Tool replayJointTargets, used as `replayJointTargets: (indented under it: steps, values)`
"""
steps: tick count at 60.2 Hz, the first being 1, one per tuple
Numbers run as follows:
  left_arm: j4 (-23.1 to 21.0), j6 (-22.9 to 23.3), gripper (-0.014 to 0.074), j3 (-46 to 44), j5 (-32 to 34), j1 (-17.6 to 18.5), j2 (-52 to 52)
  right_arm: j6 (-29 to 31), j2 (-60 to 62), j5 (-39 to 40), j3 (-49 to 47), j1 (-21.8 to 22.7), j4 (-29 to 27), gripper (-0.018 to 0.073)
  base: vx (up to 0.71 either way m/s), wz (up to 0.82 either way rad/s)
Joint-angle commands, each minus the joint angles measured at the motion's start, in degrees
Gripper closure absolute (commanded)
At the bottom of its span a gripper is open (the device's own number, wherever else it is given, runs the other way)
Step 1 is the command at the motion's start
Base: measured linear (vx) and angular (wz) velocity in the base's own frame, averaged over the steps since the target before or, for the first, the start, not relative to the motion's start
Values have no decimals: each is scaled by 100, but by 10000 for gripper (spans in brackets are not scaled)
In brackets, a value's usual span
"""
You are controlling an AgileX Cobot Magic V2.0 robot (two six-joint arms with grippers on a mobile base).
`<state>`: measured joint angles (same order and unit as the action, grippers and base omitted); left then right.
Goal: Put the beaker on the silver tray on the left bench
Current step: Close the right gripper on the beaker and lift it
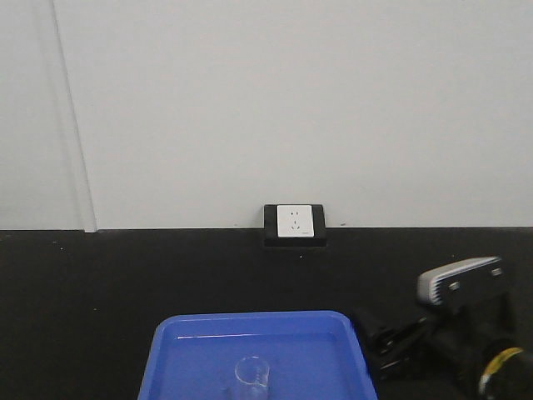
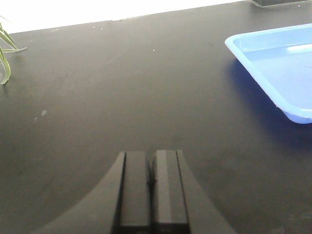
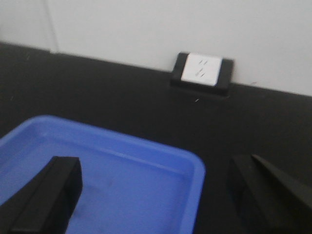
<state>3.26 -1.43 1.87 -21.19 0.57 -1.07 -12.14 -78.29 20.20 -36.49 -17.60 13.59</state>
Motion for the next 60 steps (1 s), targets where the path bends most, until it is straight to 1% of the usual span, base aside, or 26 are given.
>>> replayJointTargets:
  steps: [1,6,11,19,29,41,45,60]
  values:
    - [-16,10,595,114,428,33,-43,7,-462,1025,-187,-136,246,-43,0,0]
    - [-16,10,595,114,428,33,-43,7,-1130,1626,-187,-137,351,-17,0,0]
    - [-16,10,595,114,428,33,-43,1,-1589,2015,-187,-137,523,-1,0,0]
    - [-16,10,595,114,428,33,-43,-63,-2172,2584,-223,-137,1147,1,0,0]
    - [-16,10,595,114,428,33,-43,-726,-2689,2768,-604,-137,2132,1,0,0]
    - [-16,10,595,114,428,33,-43,-1354,-3184,2762,-1180,-249,2773,1,0,0]
    - [-16,10,595,114,428,33,-43,-1387,-3338,2755,-1311,-315,2845,1,0,0]
    - [-16,10,595,114,428,33,-43,-1383,-3947,2756,-1911,-585,2776,1,0,0]
